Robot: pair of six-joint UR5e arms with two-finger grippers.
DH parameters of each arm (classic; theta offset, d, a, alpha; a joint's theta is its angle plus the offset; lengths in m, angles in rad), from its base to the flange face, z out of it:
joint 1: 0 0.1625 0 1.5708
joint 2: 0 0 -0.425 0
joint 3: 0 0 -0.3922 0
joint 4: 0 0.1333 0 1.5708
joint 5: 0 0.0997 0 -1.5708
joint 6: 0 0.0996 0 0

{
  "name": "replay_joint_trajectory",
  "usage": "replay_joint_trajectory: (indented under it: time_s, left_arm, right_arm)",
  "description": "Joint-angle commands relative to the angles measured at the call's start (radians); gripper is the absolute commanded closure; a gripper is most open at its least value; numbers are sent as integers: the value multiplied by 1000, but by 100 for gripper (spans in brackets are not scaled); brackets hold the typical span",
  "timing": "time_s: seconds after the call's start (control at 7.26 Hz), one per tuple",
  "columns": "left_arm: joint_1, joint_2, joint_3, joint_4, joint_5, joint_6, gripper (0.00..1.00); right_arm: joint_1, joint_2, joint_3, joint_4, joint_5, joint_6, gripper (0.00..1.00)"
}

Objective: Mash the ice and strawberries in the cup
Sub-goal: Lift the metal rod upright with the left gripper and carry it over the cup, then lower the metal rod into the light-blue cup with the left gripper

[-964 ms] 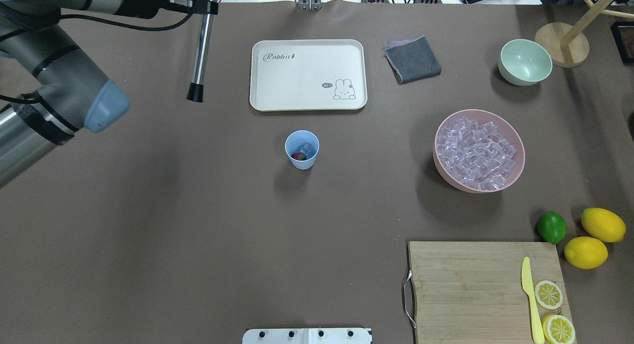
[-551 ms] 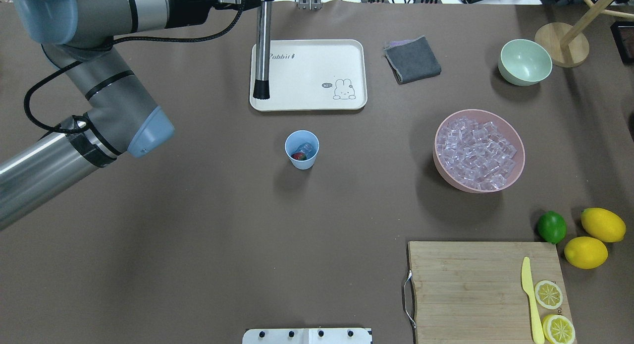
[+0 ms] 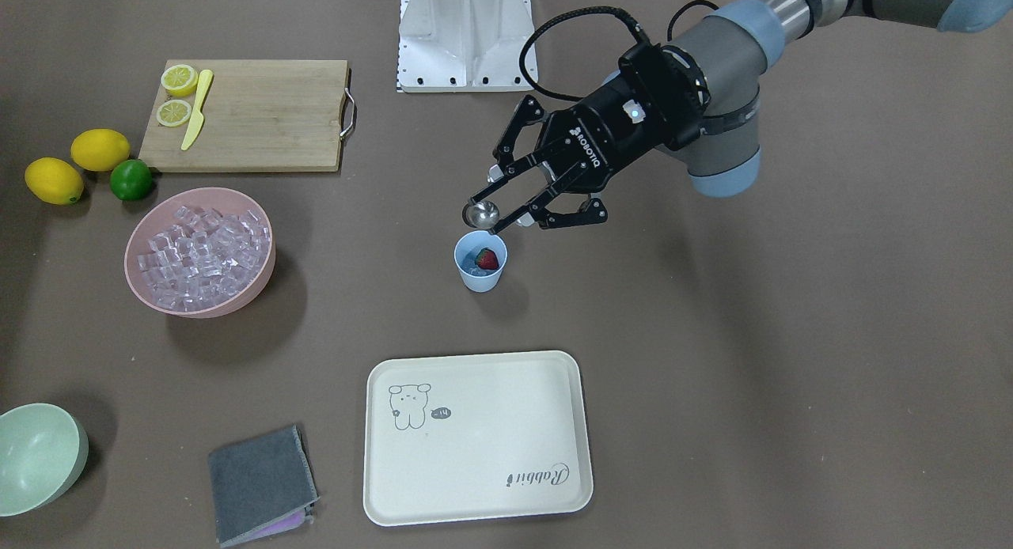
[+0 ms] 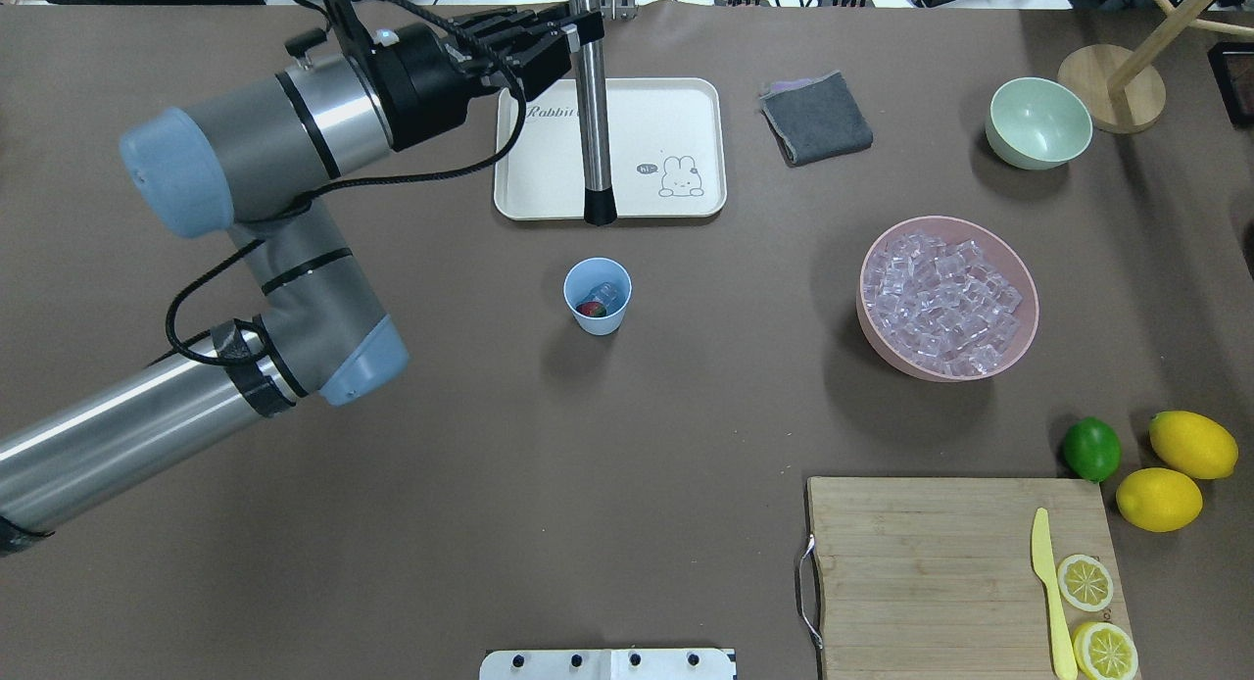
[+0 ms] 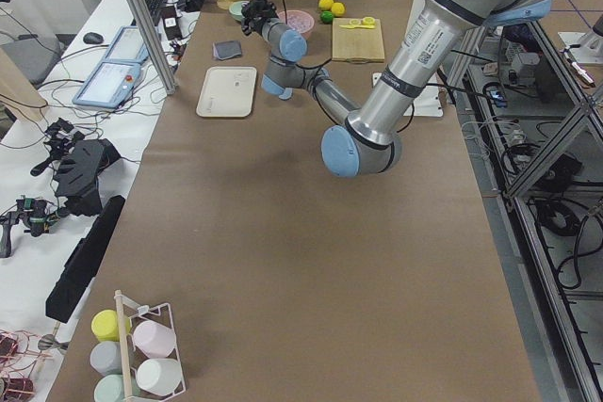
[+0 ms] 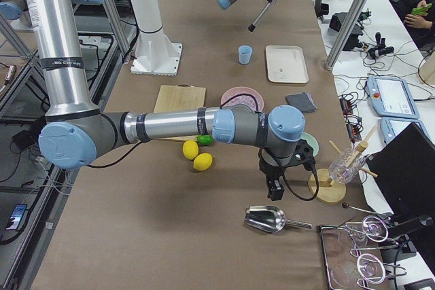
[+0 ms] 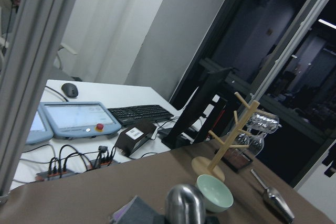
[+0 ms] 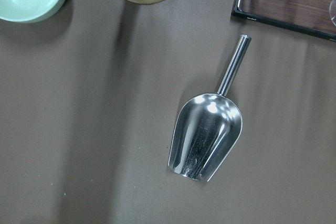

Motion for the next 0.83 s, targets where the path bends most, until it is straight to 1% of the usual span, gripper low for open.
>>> replay_joint_trajectory:
  time_s: [0.0,0.14,0.28,0.55,0.69]
  left_arm:
    - [38,42,64,-93,41,127,80]
    - [44,42,69,-95,53,129,80]
    - [79,36,76,-92,121,131,80]
    - [113,30,83,-115,130,132,80]
    - [115,24,108,-113,131,134,80]
  right_arm:
    - [2,4,-4,-2,2,-1,1]
    - [12,4,2,-2,3,-1,1]
    - [14,4,2,-2,5,-3,1]
    - [6,16,-7,-2,2,-3,1]
    - [6,16,-8,-2,0,-3,1]
